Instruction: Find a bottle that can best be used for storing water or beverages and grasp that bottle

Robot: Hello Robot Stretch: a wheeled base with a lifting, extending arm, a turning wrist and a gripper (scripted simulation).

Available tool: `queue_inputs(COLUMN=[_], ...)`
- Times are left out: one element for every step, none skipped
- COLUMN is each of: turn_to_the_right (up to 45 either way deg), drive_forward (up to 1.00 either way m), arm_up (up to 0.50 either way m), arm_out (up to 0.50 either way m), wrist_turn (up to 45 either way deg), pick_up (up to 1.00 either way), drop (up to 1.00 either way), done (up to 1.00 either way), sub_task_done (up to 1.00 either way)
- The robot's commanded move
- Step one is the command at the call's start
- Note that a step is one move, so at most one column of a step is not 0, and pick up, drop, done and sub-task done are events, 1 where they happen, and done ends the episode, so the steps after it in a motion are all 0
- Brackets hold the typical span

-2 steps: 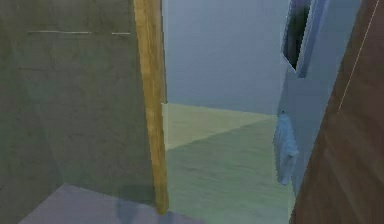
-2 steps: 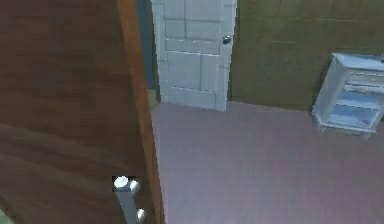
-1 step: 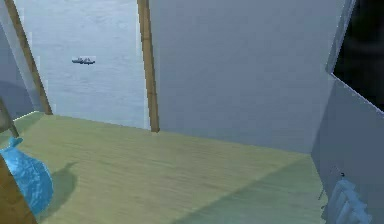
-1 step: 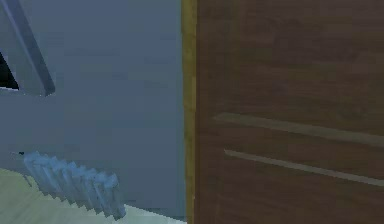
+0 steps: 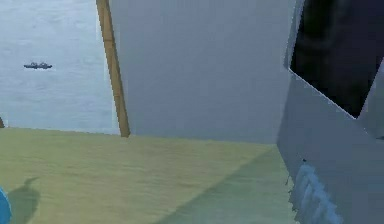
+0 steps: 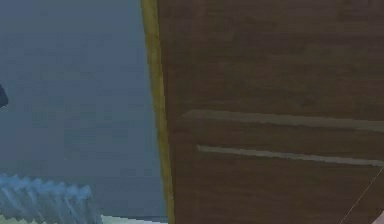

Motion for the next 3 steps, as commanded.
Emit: queue_inputs(turn_to_the_right=[0.0,6.0,0.0], drive_forward=[0.15,0.00,0.30], arm_up=[0.00,0.00,0.00], arm_out=[0.00,0.00,0.00], wrist_turn=[0.0,0.0,0.0], pick_up=[0.00,0.00,0.00], drop=[0.00,0.00,0.00], done=[0.00,0.00,0.00], sub_task_done=[0.00,0.00,0.00])
